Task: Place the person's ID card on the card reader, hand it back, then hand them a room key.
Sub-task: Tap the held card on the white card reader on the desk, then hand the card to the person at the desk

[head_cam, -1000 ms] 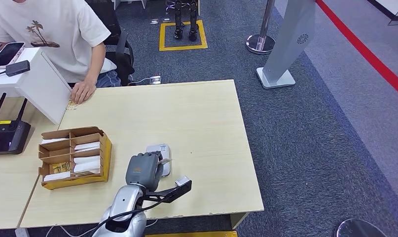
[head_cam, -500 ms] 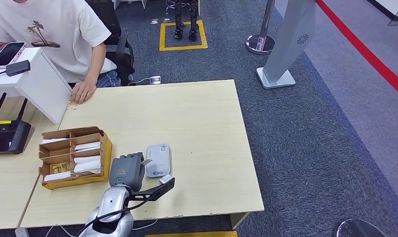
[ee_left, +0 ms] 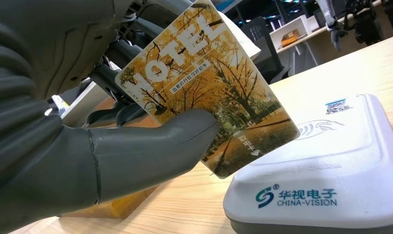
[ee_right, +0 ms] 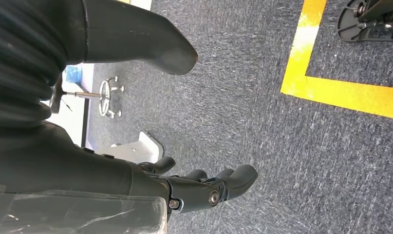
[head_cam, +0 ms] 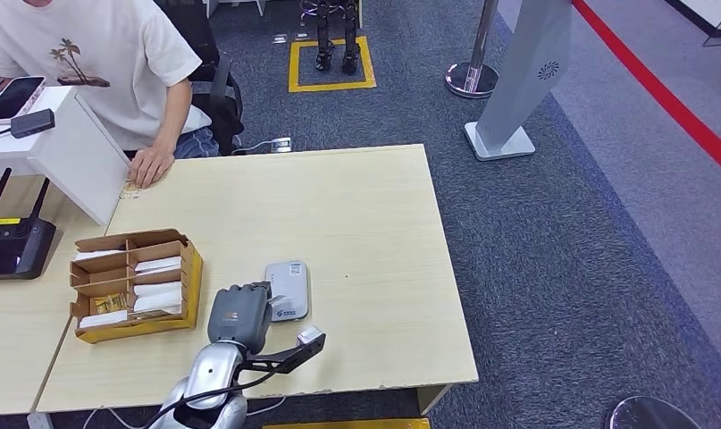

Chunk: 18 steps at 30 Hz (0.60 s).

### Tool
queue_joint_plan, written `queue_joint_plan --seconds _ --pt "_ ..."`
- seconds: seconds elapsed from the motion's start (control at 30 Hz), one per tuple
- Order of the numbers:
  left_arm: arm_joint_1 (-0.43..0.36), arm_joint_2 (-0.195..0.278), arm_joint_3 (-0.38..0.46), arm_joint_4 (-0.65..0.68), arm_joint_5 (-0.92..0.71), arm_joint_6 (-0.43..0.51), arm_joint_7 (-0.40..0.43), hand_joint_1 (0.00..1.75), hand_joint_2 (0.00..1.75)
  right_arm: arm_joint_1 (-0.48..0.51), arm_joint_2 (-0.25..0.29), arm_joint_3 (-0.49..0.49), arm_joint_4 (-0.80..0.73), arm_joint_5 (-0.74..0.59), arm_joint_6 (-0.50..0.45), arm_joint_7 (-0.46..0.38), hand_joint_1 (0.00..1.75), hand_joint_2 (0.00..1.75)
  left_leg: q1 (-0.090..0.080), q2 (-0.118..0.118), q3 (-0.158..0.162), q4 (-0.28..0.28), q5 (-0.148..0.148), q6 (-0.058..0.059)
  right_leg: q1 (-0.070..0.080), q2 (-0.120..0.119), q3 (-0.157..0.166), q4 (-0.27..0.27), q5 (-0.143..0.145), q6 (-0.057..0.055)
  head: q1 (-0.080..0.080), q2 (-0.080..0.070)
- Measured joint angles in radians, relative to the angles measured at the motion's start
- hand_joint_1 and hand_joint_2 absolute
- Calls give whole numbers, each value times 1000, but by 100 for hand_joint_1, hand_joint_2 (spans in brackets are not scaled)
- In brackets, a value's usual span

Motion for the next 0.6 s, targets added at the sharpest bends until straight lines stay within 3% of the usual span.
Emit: queue_joint_plan --seconds 0.6 --pt "-16 3 -44 66 0 26 -38 175 175 0 1 -1 0 0 1 -1 0 175 0 0 1 0 0 0 0 0 1 0 0 0 0 0"
